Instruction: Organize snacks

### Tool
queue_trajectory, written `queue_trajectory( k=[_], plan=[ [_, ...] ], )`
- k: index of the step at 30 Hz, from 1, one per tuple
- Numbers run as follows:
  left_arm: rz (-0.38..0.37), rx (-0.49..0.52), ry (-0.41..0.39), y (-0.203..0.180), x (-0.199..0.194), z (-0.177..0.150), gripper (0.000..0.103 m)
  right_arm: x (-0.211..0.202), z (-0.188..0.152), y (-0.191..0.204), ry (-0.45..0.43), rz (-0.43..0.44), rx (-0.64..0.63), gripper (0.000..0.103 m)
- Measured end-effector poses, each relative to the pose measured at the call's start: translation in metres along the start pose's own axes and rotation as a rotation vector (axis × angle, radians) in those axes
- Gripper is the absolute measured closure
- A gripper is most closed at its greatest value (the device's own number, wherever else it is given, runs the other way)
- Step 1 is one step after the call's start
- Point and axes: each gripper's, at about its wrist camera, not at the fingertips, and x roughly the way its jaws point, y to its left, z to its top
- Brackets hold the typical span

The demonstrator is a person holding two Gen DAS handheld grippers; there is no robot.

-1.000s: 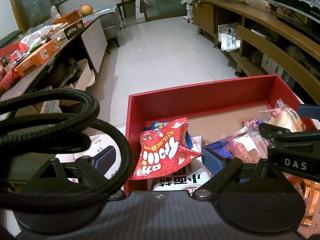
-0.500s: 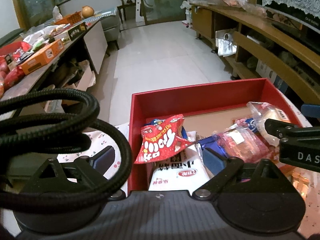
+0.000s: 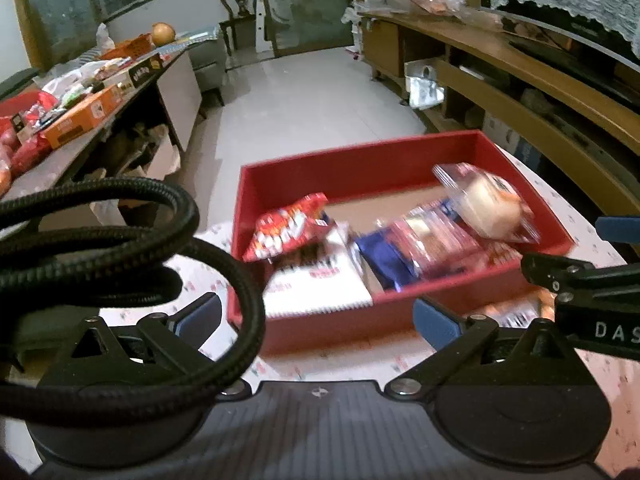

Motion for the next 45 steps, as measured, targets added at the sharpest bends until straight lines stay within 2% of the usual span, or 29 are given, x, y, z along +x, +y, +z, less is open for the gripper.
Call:
queue_trajectory(
  k=[4,9,16,22,24,28,36,45],
  plan=[
    [-0.021,0.001,0.017,-0.008,-0.005,-0.019,0.000,-0.013,-0.015,-0.002,0.020,-0.001,0.012,0.009],
    [-0.039,-0.015,0.069,-0.023,0.002,-0.049,0.000,-0.018,-0.040,-0.001,0.085,-0.008,-0.002,0.009],
    [-0.022,0.010,0.120,-0.041,0.022,-0.082,0.000,-0.014,-0.060,0.003,0.141,0.000,-0.032,0.009],
    [-0.052,-0.075,0.045,-0.037,0.027,-0.092,0.000,-0.010,-0.065,0.003,0.164,0.007,-0.037,0.009],
    [-0.072,-0.103,-0.009,-0.034,0.031,-0.097,0.000,-0.007,-0.067,0.003,0.173,0.009,-0.041,0.009],
    [-0.068,-0.090,-0.131,-0.038,0.031,-0.110,0.000,-0.003,-0.073,0.006,0.196,0.012,-0.052,0.009],
    [-0.085,-0.093,-0.131,-0.033,0.032,-0.107,0.000,0.000,-0.089,0.004,0.230,0.004,-0.058,0.009],
    [-0.080,-0.079,-0.130,-0.037,0.034,-0.108,0.000,-0.002,-0.083,0.010,0.204,0.019,-0.051,0.009]
  ],
)
